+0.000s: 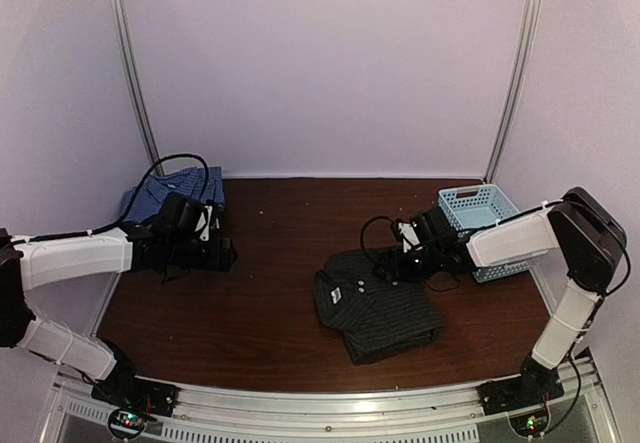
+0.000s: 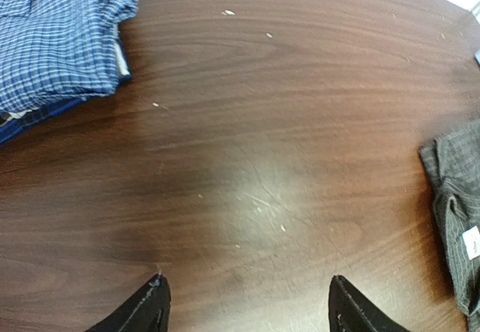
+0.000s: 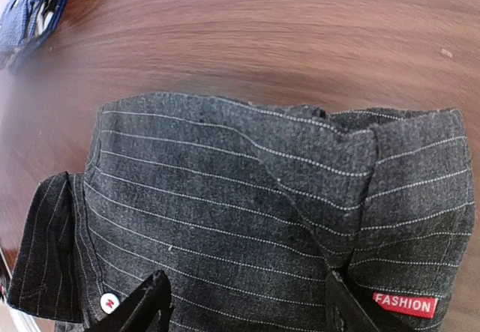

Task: Fold and stack the long sleeve shirts
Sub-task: Rotate the square-folded shirt at the center of the board, then move the square-folded shirt to the center of the board.

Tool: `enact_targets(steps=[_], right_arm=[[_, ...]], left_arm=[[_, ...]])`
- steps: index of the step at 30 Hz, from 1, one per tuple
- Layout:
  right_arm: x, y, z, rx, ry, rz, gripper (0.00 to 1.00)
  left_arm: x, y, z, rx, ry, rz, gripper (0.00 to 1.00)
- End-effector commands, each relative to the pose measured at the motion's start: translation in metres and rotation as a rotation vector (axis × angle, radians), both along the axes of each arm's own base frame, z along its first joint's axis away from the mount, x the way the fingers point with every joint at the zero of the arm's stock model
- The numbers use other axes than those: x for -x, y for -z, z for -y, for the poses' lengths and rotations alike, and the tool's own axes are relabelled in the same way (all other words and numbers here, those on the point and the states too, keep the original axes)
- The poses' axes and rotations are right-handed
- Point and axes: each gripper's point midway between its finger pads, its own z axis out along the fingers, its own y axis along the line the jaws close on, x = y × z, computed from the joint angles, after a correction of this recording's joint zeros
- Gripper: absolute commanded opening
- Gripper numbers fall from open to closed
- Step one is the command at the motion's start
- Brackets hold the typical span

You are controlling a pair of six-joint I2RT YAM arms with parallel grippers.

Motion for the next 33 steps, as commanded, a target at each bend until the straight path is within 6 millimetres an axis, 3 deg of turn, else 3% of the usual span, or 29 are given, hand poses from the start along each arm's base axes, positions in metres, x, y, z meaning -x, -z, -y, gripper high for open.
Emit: enact_targets(steps=[1, 9, 13, 17, 24, 29, 33], right_arm=[[0.017, 0.014, 0.046, 0.051, 0.210, -0.035, 0.72], [0.042, -0.027, 0.068, -0.040, 0.291, 0.047, 0.74], [0.039, -0.044, 0.071, -0.026, 0.284, 0.099, 0.74], [0.041, -0.050, 0.073, -0.011, 0.273, 0.118, 0.74], [0.042, -0.072, 0.072, -0.038, 0.266, 0.181, 0.74], [0.040, -0.077, 0.067, -0.050, 0.249, 0.191, 0.74], [0.039, -0.068, 0.063, -0.046, 0.238, 0.167, 0.74]], left_arm=[[-0.033, -0.021, -0.015, 0.065, -0.059, 0.070, 0.74], [-0.099, -0.020, -0.084, 0.070, -0.264, 0.085, 0.76], [-0.144, -0.038, -0.103, 0.092, -0.321, 0.129, 0.78], [-0.187, -0.042, -0.116, 0.067, -0.349, 0.126, 0.80], [-0.244, -0.010, -0.163, 0.073, -0.430, 0.065, 0.81], [-0.258, 0.024, -0.168, 0.099, -0.400, -0.014, 0.80], [-0.251, 0.062, -0.145, 0.164, -0.309, -0.107, 0.78]])
